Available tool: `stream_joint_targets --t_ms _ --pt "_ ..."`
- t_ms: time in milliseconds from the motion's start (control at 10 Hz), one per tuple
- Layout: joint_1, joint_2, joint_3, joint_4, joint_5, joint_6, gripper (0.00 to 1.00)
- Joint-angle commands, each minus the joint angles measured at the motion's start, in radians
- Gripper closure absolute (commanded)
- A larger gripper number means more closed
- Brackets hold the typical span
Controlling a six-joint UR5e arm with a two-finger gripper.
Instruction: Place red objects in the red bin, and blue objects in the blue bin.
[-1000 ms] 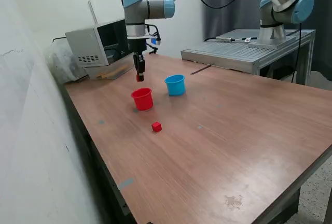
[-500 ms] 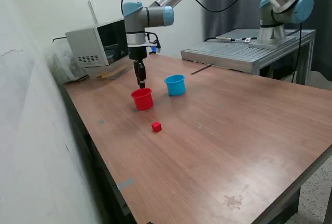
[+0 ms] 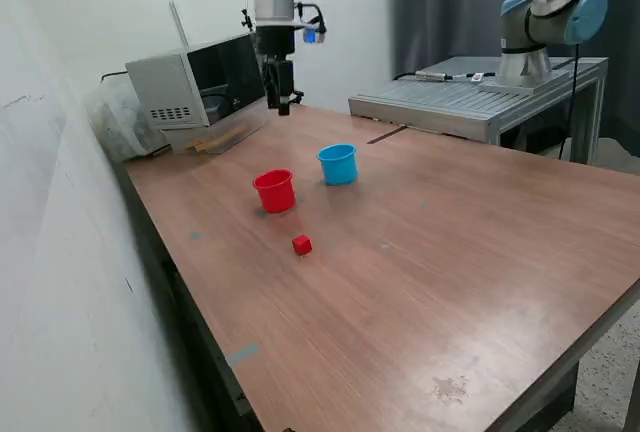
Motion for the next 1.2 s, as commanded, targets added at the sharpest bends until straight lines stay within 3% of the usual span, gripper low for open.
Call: stream_joint_targets --t_ms 0,200,400,500,900,1100 --pt "0.082 -0.186 0.051 0.115 -0.002 0.000 0.00" --pt "0.175 -0.245 0.070 0.124 -0.003 0.001 0.00" --pt "0.227 -0.202 0.049 0.116 0.001 0.010 0.00" --pt "0.258 -0.142 -0.002 0.112 0.001 0.012 0.00" --pt "0.265 0.173 -0.123 -0.041 -0.008 0.026 0.00" --pt "0.251 0.309 -0.195 -0.084 -0.032 0.026 0.00"
